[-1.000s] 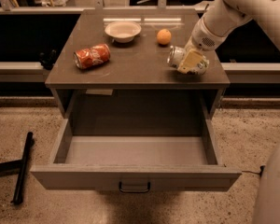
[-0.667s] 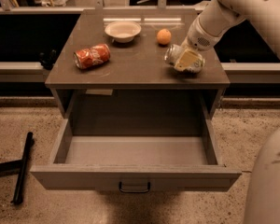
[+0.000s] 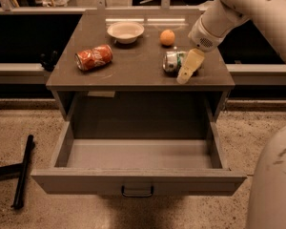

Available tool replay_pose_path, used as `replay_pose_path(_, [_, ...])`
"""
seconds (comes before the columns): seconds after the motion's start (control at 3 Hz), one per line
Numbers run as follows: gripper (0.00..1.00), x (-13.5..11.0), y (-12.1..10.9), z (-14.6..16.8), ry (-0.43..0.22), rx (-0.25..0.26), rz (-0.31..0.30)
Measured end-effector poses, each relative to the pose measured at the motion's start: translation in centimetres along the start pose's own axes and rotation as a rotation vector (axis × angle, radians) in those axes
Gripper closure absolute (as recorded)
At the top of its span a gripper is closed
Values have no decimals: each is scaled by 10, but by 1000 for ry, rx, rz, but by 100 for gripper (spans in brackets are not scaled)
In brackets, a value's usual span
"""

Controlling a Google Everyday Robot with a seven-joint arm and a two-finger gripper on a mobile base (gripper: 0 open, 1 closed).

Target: Pick 7up can from top drawer and place on counter

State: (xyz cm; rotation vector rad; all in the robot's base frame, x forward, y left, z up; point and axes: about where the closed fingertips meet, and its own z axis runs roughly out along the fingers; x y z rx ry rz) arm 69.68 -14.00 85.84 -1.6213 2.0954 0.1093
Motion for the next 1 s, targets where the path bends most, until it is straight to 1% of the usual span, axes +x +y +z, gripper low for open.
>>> replay_pose_path(0.33, [0, 7, 1, -10, -16, 9, 9])
replay_pose_path(0.67, [0, 30, 4, -35, -53, 25, 25])
replay_pose_path(1.0, [0, 66, 15, -67, -99, 54, 57])
